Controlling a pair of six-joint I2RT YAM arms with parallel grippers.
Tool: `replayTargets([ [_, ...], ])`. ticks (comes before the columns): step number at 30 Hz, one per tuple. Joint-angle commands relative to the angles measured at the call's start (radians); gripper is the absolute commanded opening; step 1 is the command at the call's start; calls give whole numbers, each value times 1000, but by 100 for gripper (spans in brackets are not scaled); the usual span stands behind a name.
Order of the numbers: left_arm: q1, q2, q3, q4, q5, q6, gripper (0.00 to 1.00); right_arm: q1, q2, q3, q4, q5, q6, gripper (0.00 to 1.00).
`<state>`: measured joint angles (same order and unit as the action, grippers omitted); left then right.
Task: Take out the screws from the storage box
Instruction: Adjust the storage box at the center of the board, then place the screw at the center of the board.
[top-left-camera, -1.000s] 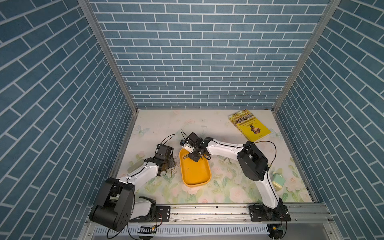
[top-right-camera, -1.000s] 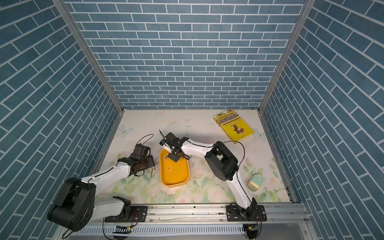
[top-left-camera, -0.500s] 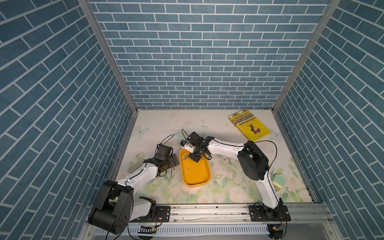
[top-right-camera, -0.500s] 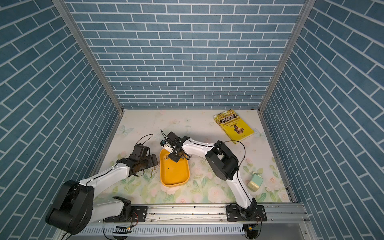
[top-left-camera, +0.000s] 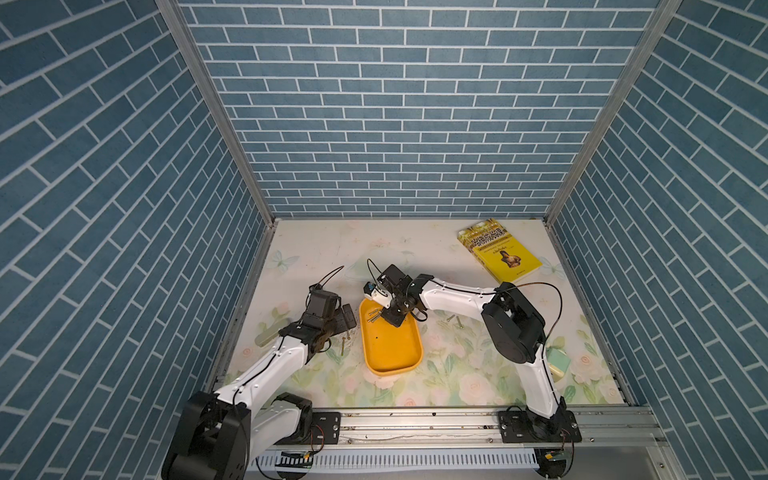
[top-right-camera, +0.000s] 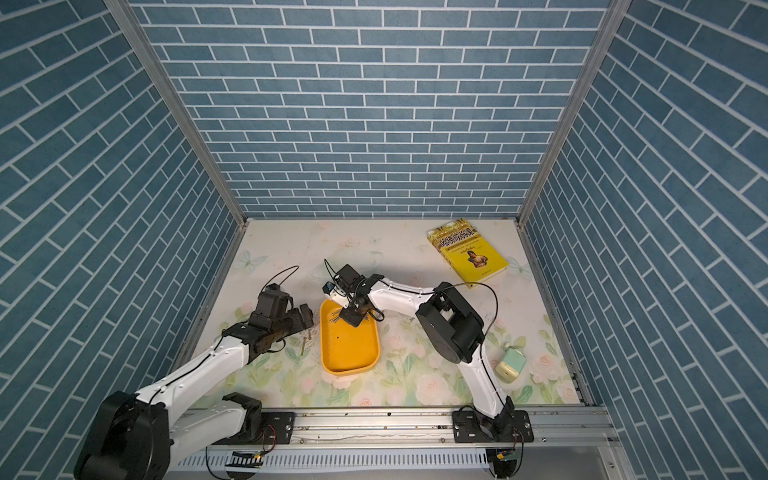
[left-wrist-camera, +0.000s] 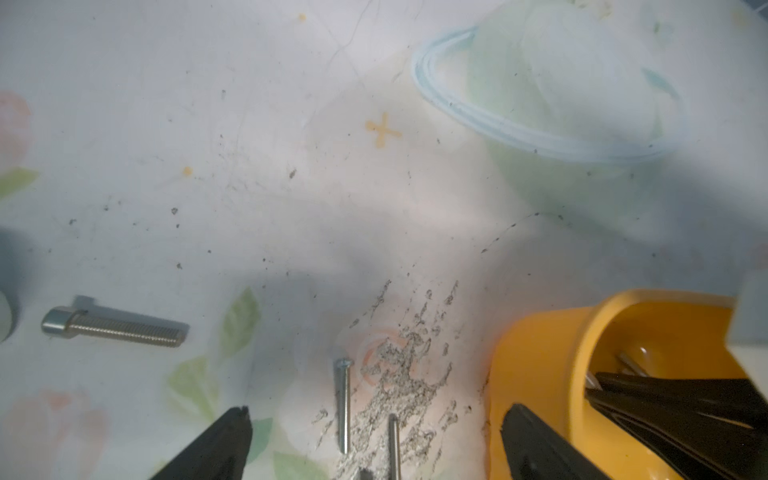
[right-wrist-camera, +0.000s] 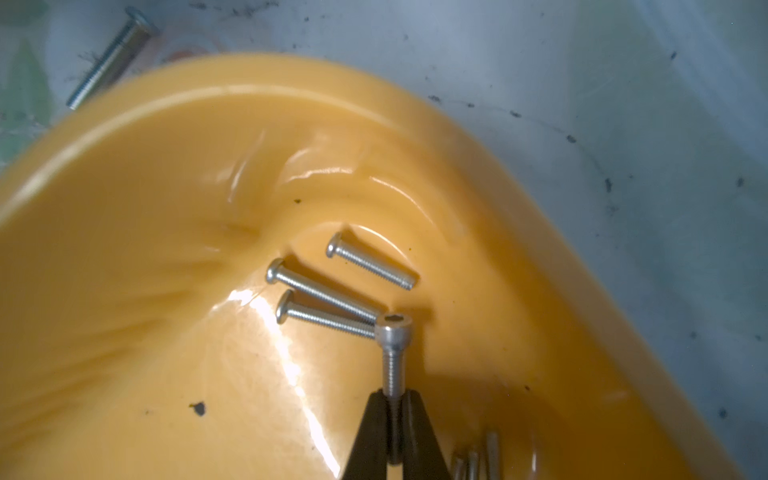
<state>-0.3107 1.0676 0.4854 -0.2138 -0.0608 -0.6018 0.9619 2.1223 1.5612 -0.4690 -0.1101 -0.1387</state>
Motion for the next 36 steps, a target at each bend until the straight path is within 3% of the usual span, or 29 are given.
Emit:
replayTargets([
  [1,4,-52,-20,15,8,14,99,-5,-72,-12,25,-5,-25,0],
  [12,-2,-94,6,76,99,38,85,-29,-290,-217,168,29,-3,0],
  [16,-63,-81,73,75,98,40,84,-60,-438,-360,254,86,27,0],
  [25,-255,47,286,-45,-46,71,82,-113,-625,-607,404,180,97,0],
  [36,-296,226,481,-214,-12,107,79,-218,-687,-786,489,276,183,0],
])
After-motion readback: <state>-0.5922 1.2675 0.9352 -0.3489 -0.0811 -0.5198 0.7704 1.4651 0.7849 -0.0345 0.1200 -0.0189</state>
